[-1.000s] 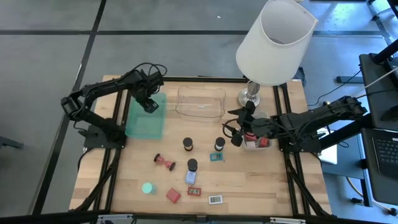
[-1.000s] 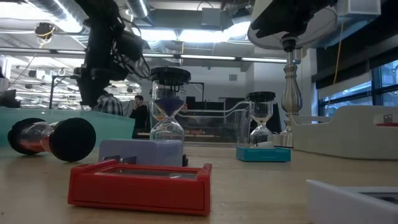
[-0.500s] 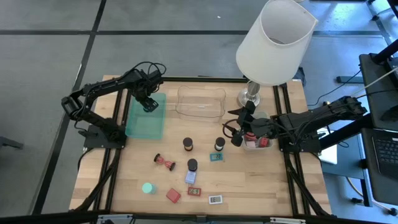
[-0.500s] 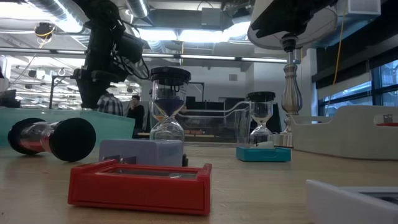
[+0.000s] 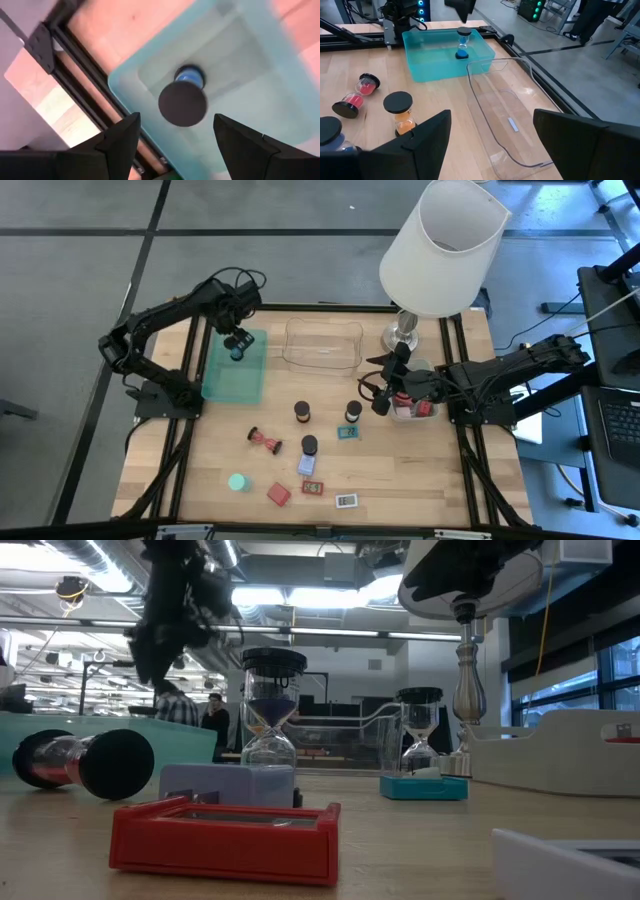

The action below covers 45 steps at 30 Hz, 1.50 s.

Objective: Pick & Place Office items
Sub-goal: Put the light blue hourglass into the green bin

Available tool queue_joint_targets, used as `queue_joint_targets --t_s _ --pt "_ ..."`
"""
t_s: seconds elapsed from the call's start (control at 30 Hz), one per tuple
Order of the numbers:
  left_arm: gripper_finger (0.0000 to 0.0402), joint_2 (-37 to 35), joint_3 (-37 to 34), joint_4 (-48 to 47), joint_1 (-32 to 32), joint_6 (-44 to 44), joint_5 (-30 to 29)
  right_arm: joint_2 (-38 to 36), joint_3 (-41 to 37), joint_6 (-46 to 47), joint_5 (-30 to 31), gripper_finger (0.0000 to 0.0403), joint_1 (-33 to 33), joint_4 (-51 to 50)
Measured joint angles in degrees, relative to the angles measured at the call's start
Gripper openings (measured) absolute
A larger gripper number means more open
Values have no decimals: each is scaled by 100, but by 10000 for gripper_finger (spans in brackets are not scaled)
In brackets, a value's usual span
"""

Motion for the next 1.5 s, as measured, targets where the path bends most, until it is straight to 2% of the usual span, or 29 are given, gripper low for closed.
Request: queue_joint_targets --t_s 0.13,0.27,0.5,0.7,0.93,1.23,1.37,1.5 --pt "247 -203 237 163 -261 -306 637 0 0 104 0 286 -1 -14" --pt "244 -495 52 624 -991 -284 1173 0 0 126 -70 286 -2 -76" --pt "242 -924 -442 1050 -2877 -378 1543 -2 0 125 -149 285 -2 -212" --pt "241 -1081 -570 1068 -4566 -1208 1723 -2 0 132 -147 285 -2 -212" --pt "243 -978 -570 1464 -6194 -2953 1318 -2 0 353 -129 285 -2 -210" --pt "268 -865 -570 1865 -7498 -4647 1389 0 0 793 -129 285 -2 -211" --pt "278 -760 -570 2092 -8107 -4907 966 49 0 963 -130 285 -2 -209" --pt "282 -484 -570 2483 -8694 -4274 500 227 0 1058 -131 285 -2 -212"
